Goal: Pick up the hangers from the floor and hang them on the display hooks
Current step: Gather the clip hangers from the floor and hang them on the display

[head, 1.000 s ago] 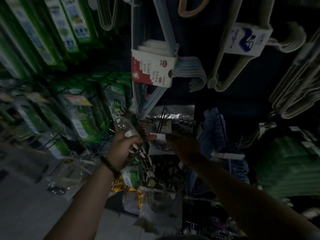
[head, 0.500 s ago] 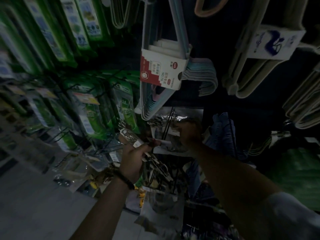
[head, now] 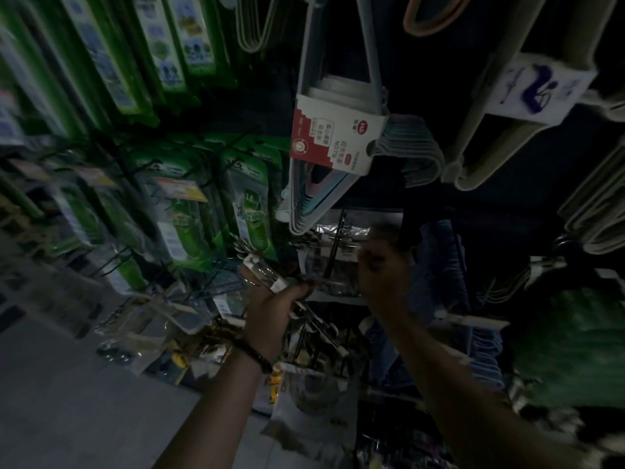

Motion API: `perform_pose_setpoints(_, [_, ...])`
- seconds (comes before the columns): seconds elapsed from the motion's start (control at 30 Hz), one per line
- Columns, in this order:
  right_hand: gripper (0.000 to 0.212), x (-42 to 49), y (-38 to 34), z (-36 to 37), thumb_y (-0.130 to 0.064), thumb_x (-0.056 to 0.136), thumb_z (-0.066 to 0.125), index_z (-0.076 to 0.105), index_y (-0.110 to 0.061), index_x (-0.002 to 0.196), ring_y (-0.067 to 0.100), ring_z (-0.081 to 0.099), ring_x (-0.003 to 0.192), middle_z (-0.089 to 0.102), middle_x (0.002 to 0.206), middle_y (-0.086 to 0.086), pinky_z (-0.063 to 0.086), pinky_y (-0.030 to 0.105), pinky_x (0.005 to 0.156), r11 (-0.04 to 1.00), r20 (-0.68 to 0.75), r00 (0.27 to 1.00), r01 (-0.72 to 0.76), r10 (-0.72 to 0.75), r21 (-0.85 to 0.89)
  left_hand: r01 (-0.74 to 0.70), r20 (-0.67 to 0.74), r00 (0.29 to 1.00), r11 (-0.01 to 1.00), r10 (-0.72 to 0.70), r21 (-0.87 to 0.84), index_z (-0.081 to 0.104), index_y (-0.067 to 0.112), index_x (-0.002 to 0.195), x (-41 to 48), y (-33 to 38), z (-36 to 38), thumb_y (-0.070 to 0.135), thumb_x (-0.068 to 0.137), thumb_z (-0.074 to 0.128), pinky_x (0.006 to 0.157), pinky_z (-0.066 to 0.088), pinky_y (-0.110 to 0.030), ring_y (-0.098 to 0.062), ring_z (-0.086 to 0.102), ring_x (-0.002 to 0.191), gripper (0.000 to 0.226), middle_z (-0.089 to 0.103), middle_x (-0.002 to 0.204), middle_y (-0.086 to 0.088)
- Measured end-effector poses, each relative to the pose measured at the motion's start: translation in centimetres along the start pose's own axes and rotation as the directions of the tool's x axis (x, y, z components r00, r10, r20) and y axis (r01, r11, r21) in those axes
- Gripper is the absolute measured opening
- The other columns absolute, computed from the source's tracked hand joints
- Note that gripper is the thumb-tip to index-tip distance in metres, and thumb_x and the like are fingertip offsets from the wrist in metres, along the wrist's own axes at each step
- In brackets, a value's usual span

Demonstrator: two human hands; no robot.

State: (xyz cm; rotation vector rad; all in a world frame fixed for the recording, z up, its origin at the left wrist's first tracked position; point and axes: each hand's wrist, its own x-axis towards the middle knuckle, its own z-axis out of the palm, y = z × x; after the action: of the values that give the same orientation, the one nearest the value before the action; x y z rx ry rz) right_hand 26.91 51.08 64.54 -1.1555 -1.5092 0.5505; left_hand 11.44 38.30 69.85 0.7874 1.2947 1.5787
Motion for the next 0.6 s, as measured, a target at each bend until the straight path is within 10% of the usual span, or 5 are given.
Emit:
perform_pose_setpoints(0.1, [0.011,-4.7,-4.8,-4.0,-0.021,0.103,0.066,0.067,-0.027,0.094,0.011,0.063,0.078,0.065,0.086,-0.008,0.051,0.034,0.067,0.992,0.108,0.994,-0.014,0.0,0.128,-0.018,-0.042,0.999,0.999,0.019,0.03,0.08,0.056,0.089,-0.4,-0.6,-0.4,0.006,0.098,0.068,0.106,0.054,-0.047,-0.014,0.072,0.109,0.053,0.078,0.103,0.025])
perform_pose_setpoints(0.2, [0.011,-8.2,-9.0,-6.0,-0.025,0.099,0.072,0.069,-0.032,0.107,0.001,0.067,0.087,0.068,0.099,-0.019,0.05,0.017,0.069,0.976,0.323,0.931,0.115,-0.171,0.184,0.063,-0.052,0.997,0.996,-0.061,0.054,0.081,0.037,0.097,-0.6,-0.6,-0.5,0.02,0.103,0.064,0.08,0.061,-0.025,-0.016,0.073,0.107,0.025,0.078,0.089,0.025])
perform_pose_setpoints(0.33, [0.059,-10.2,-7.7,-3.6,-0.046,0.095,0.072,0.048,-0.043,0.149,0.014,0.065,0.119,0.051,0.149,-0.012,0.06,0.034,0.091,0.938,0.571,0.814,0.274,-0.109,-0.211,0.255,0.032,0.966,0.966,-0.256,0.03,0.083,0.022,0.087,-1.7,0.6,-0.9,0.031,0.099,0.068,0.093,0.059,-0.045,-0.028,0.075,0.098,0.021,0.082,0.085,0.004])
perform_pose_setpoints(0.47, [0.04,-10.8,-7.4,-3.2,-0.032,0.099,0.072,0.064,-0.033,0.138,0.001,0.068,0.109,0.07,0.126,-0.016,0.057,0.019,0.085,0.994,0.426,0.904,0.077,-0.04,-0.071,0.087,0.067,0.994,0.991,-0.081,-0.1,0.082,0.047,0.101,-2.1,0.0,-2.8,0.019,0.098,0.068,0.101,0.056,-0.053,-0.03,0.072,0.105,0.031,0.081,0.098,0.012])
perform_pose_setpoints(0.6, [0.026,-11.3,-7.9,-3.9,-0.025,0.102,0.067,0.069,-0.025,0.128,-0.001,0.073,0.094,0.076,0.107,-0.014,0.057,0.018,0.065,0.978,0.417,0.9,-0.183,0.127,0.096,0.079,0.001,0.997,0.982,-0.08,-0.171,0.063,0.027,0.142,-3.0,-1.5,-4.0,0.049,0.09,0.078,0.108,0.052,-0.053,-0.022,0.067,0.127,0.058,0.071,0.136,0.004])
